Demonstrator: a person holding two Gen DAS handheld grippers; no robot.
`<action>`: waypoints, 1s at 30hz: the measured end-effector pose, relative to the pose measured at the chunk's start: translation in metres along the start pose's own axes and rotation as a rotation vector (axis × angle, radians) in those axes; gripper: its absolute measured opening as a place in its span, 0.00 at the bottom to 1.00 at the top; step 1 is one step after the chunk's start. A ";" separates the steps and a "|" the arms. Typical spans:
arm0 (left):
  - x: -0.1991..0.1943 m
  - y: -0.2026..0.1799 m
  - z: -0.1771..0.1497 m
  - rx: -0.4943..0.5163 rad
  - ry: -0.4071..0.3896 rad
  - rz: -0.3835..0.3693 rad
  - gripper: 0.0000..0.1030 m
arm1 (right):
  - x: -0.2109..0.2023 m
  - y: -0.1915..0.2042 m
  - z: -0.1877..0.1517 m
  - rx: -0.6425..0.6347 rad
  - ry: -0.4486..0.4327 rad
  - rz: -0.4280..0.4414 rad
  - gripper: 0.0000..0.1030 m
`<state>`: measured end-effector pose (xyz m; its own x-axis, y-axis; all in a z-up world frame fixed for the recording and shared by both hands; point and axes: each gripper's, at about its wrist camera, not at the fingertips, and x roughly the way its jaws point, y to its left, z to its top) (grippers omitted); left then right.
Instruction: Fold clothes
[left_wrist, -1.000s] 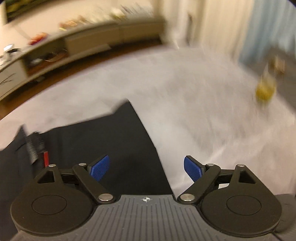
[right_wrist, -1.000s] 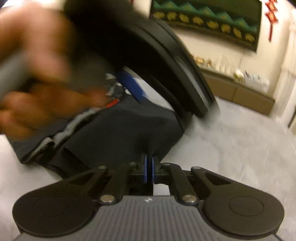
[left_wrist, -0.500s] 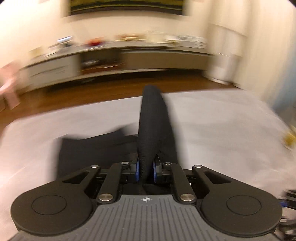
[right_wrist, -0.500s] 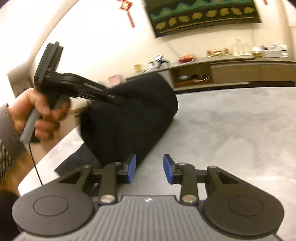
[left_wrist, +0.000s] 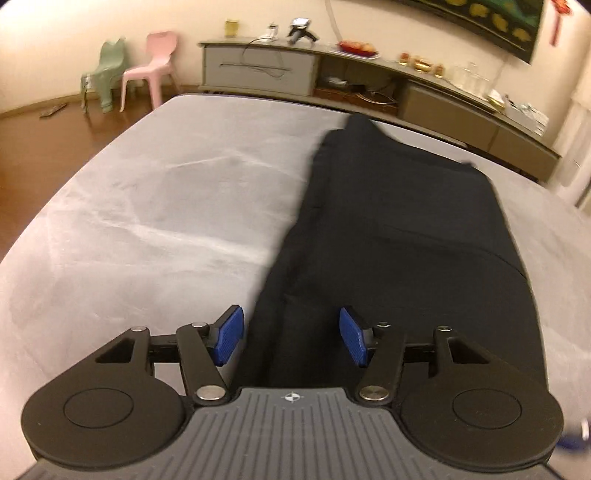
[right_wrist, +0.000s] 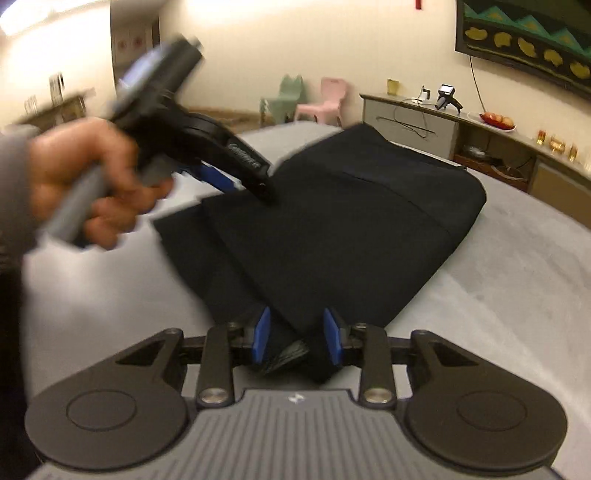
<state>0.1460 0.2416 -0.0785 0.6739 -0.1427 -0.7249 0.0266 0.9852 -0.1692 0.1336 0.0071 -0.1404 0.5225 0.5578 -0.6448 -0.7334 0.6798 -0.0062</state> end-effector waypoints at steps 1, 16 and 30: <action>0.000 -0.007 -0.006 0.012 0.008 -0.022 0.58 | -0.001 -0.014 0.003 0.017 0.019 -0.044 0.40; -0.005 0.001 -0.012 -0.094 -0.045 -0.212 0.53 | -0.103 -0.084 0.013 0.063 0.001 -0.416 0.38; 0.017 -0.017 -0.010 -0.074 -0.017 -0.073 0.53 | -0.016 -0.012 0.052 -0.291 0.104 -0.350 0.03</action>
